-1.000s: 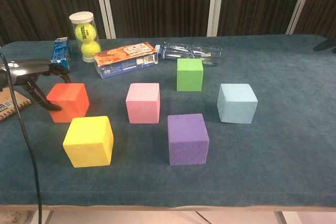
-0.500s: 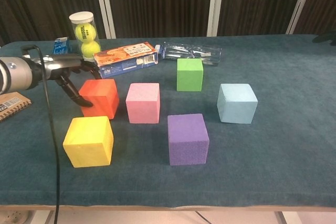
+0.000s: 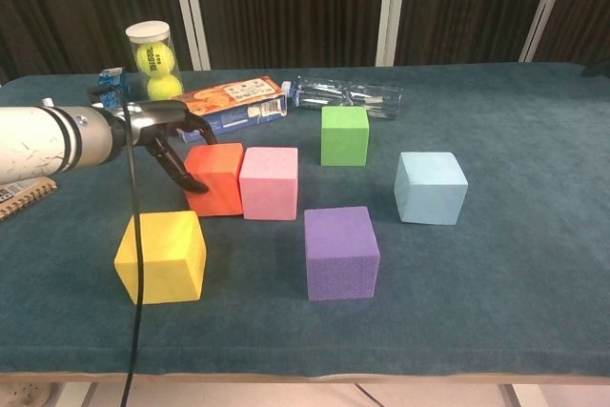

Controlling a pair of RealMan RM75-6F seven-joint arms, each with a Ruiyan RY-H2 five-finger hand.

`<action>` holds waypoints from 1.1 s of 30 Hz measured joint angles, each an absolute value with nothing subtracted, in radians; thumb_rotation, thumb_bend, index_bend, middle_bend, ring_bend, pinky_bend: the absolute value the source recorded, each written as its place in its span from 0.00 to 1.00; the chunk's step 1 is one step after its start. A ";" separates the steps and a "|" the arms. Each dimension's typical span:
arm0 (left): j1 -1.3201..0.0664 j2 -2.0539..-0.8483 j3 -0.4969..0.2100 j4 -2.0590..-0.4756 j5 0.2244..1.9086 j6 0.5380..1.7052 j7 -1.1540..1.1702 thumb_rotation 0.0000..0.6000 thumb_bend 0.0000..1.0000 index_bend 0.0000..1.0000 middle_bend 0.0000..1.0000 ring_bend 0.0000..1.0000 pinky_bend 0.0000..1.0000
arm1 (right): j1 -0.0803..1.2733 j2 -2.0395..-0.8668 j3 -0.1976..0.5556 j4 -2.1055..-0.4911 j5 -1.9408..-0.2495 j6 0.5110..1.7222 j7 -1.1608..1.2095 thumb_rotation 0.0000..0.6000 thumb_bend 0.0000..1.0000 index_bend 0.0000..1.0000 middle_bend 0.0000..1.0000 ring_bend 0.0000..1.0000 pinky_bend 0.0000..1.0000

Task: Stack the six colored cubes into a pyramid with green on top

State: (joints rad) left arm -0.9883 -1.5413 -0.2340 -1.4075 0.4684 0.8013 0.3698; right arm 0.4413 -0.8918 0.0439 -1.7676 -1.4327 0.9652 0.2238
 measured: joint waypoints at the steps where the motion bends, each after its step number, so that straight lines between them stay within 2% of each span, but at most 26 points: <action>1: -0.989 -1.541 -0.235 -1.408 0.467 0.799 0.368 1.00 0.32 0.51 0.07 0.00 0.07 | 0.442 -0.891 0.044 -1.767 -1.433 0.964 0.227 1.00 0.24 0.00 0.00 0.00 0.00; 18: -0.989 -1.589 -0.210 -1.362 0.515 0.835 0.384 1.00 0.29 0.50 0.08 0.01 0.07 | 0.443 -0.883 0.042 -1.769 -1.439 0.957 0.243 1.00 0.24 0.00 0.00 0.00 0.00; 33: -0.985 -1.593 -0.212 -1.357 0.527 0.825 0.386 1.00 0.17 0.29 0.08 0.01 0.07 | 0.442 -0.880 0.042 -1.765 -1.435 0.952 0.247 1.00 0.24 0.00 0.00 0.00 0.00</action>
State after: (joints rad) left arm -0.9851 -1.5928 -0.2115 -1.3565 0.5273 0.8246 0.3862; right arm 0.4424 -0.8798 0.0419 -1.7652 -1.4347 0.9522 0.2471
